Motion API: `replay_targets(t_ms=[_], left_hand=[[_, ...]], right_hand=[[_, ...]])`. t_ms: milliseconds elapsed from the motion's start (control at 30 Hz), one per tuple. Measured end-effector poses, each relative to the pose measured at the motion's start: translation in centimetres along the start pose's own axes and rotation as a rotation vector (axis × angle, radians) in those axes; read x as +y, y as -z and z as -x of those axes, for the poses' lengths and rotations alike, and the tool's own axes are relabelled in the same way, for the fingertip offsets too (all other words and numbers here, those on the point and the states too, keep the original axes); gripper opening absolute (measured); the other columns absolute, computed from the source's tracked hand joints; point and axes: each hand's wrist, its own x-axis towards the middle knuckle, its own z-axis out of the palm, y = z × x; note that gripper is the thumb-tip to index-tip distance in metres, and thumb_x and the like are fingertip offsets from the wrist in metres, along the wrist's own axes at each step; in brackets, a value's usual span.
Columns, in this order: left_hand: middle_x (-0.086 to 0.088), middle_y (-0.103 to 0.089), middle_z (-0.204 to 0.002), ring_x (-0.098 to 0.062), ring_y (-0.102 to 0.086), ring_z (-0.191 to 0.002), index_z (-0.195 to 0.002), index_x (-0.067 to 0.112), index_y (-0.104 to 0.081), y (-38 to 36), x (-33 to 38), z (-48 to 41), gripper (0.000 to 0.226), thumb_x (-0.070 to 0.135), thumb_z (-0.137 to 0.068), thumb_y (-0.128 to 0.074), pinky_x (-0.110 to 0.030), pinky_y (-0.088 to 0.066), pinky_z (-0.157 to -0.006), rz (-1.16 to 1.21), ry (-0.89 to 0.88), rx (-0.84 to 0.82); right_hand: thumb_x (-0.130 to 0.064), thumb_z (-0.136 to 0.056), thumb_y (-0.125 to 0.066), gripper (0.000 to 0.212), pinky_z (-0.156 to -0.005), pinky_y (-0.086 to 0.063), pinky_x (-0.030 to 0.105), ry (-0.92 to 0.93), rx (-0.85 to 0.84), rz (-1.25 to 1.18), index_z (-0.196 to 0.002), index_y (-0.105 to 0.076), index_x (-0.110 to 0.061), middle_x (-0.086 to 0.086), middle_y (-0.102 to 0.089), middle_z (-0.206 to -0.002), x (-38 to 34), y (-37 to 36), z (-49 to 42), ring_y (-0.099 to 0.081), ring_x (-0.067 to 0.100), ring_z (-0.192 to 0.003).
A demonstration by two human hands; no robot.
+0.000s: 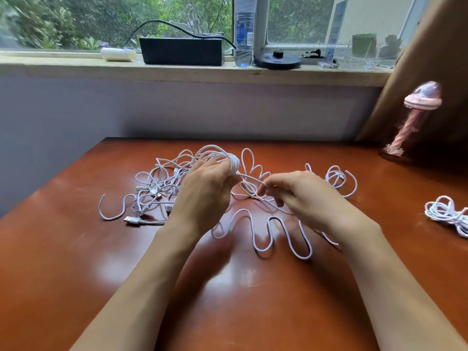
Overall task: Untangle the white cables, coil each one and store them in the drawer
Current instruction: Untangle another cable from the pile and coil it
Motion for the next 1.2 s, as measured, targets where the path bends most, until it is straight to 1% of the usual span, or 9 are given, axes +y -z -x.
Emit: replay_targets(t_ms=[233, 433, 567, 667, 800, 933, 1000, 1067, 1200], left_hand=[[0.004, -0.056, -0.075, -0.026, -0.051, -0.073, -0.082, 0.009, -0.057, 0.3, 0.2, -0.1, 0.014, 0.016, -0.095, -0.060, -0.036, -0.042, -0.072, 0.188, 0.012, 0.027], [0.015, -0.044, -0.074, -0.017, -0.041, -0.070, -0.083, 0.014, -0.053, 0.2, 0.9, -0.2, 0.014, 0.014, -0.096, -0.058, -0.031, -0.033, -0.071, 0.282, -0.008, 0.031], [0.014, -0.040, -0.067, -0.011, -0.035, -0.064, -0.074, 0.018, -0.041, 0.6, 2.2, 0.0, 0.028, 0.014, -0.096, -0.058, -0.027, -0.030, -0.062, 0.414, 0.005, 0.007], [0.002, -0.039, -0.062, -0.010, -0.033, -0.060, -0.069, 0.003, -0.045, 1.0, 3.1, 0.1, 0.031, 0.014, -0.094, -0.060, -0.032, -0.031, -0.056, 0.599, 0.082, -0.011], [0.001, -0.033, -0.060, -0.012, -0.029, -0.058, -0.065, -0.005, -0.043, 1.6, 3.5, 0.0, 0.039, 0.016, -0.090, -0.064, -0.030, -0.027, -0.055, 0.762, 0.171, -0.038], [0.000, -0.036, -0.056, -0.016, -0.030, -0.055, -0.058, 0.008, -0.046, 1.9, 3.6, 0.1, 0.029, 0.013, -0.079, -0.065, -0.028, -0.027, -0.053, 0.966, 0.288, -0.085], [-0.009, -0.039, -0.056, -0.019, -0.034, -0.055, -0.056, 0.006, -0.048, 1.9, 3.8, 0.1, 0.027, 0.021, -0.070, -0.067, -0.029, -0.026, -0.053, 1.045, 0.335, -0.113], [-0.013, -0.041, -0.059, -0.024, -0.034, -0.057, -0.057, 0.002, -0.049, 1.8, 3.9, 0.1, 0.029, 0.025, -0.061, -0.066, -0.034, -0.025, -0.053, 1.150, 0.407, -0.126], [-0.005, -0.046, -0.049, -0.020, -0.038, -0.048, -0.050, 0.015, -0.053, 1.9, 4.4, 0.1, 0.015, 0.009, -0.061, -0.060, -0.033, -0.025, -0.055, 1.283, 0.488, -0.163]], right_hand=[[-0.037, -0.097, -0.062, 0.015, -0.073, -0.041, 0.035, 0.142, 0.485, 0.113, -0.101, -0.075, -0.030, -0.004, -0.068, -0.080, -0.3, 0.1, -0.1, -0.060, 0.028, -0.079], [-0.044, -0.098, -0.053, 0.024, -0.081, -0.031, 0.039, 0.167, 0.604, 0.261, -0.102, -0.075, -0.034, -0.012, -0.070, -0.087, -0.5, 0.3, -0.2, -0.053, 0.023, -0.081], [-0.037, -0.098, -0.056, 0.019, -0.085, -0.028, 0.041, 0.113, 0.645, 0.312, -0.101, -0.075, -0.034, -0.012, -0.068, -0.089, -0.6, 0.3, -0.2, -0.049, 0.023, -0.085], [-0.030, -0.099, -0.055, 0.018, -0.091, -0.032, 0.042, 0.155, 0.636, 0.275, -0.102, -0.072, -0.027, -0.010, -0.066, -0.092, -0.7, 0.1, -0.3, -0.050, 0.023, -0.088], [-0.027, -0.096, -0.058, 0.014, -0.083, -0.044, 0.041, 0.255, 0.543, 0.076, -0.100, -0.069, -0.019, -0.010, -0.057, -0.087, -0.8, 0.5, -0.2, -0.047, 0.020, -0.086], [-0.024, -0.088, -0.066, 0.011, -0.087, -0.048, 0.033, 0.245, 0.428, -0.180, -0.098, -0.068, -0.023, -0.015, -0.059, -0.090, -1.6, 1.2, 0.5, -0.051, 0.019, -0.093], [-0.025, -0.087, -0.075, 0.025, -0.091, -0.046, 0.017, 0.198, 0.298, -0.297, -0.111, -0.070, -0.030, -0.026, -0.057, -0.097, -1.9, 1.6, 1.0, -0.053, 0.011, -0.100], [-0.034, -0.084, -0.081, 0.043, -0.090, -0.042, 0.008, 0.133, 0.152, -0.379, -0.125, -0.066, -0.040, -0.023, -0.055, -0.101, -2.0, 2.1, 1.4, -0.058, 0.002, -0.101], [-0.050, -0.078, -0.076, 0.053, -0.093, -0.043, 0.009, 0.130, 0.001, -0.461, -0.130, -0.064, -0.045, -0.006, -0.062, -0.119, -1.9, 2.7, 1.6, -0.059, 0.000, -0.107]])
